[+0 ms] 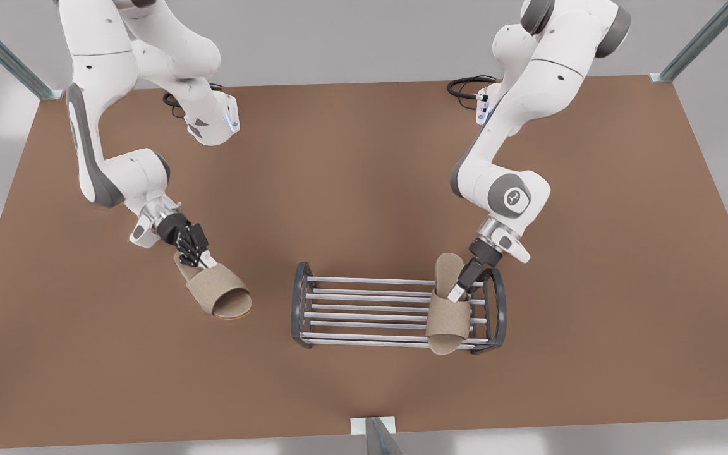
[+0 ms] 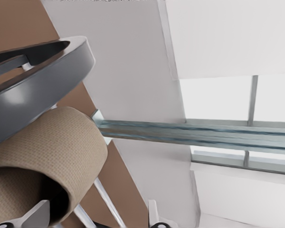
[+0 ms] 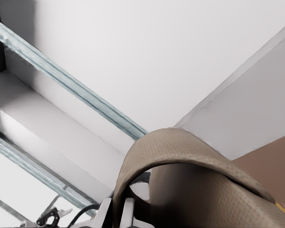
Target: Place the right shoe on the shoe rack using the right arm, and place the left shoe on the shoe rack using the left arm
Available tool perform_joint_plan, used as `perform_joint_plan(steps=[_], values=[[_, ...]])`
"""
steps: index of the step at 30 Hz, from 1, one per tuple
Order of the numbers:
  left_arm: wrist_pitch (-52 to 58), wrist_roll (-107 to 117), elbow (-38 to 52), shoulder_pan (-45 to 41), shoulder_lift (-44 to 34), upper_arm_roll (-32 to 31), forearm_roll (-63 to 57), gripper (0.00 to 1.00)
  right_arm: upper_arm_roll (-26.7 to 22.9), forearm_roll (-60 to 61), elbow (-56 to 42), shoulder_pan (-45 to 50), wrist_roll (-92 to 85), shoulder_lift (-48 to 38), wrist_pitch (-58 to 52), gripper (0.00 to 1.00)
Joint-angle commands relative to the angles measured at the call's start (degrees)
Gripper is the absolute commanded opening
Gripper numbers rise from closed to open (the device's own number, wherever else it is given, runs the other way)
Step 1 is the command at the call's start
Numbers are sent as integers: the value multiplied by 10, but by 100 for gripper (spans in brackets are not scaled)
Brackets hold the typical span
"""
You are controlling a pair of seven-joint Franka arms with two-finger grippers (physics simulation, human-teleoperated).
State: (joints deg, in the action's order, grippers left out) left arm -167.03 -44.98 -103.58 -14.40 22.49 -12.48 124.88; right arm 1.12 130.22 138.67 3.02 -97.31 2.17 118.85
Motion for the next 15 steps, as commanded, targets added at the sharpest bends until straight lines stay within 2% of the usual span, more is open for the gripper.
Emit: perform_joint_plan(steps=[1,4,7,8,10,11,12,13,15], values=[[-16,4,-27,0,-17,0,-3,100,13,62,-1,-6,186,-30,68,21],[-16,5,-115,0,-83,0,-2,100,14,82,-38,40,256,-74,173,21],[-17,43,-240,-6,-227,-1,-2,100,85,138,-98,42,288,-83,279,21],[-34,115,-260,-29,-293,-2,-2,100,109,187,-123,48,285,-79,312,21],[-62,168,-257,-46,-364,-8,-2,100,121,212,-141,64,281,-57,319,21],[-65,152,-250,-46,-372,-6,-9,100,134,223,-151,65,281,-46,322,21],[-71,118,-250,-44,-365,3,-81,100,142,273,-162,92,274,-36,324,21],[-66,99,-254,-44,-345,41,-167,100,144,290,-185,104,258,-19,339,21],[-48,-54,-254,-39,-294,99,-197,100,144,307,-224,117,252,5,346,21]])
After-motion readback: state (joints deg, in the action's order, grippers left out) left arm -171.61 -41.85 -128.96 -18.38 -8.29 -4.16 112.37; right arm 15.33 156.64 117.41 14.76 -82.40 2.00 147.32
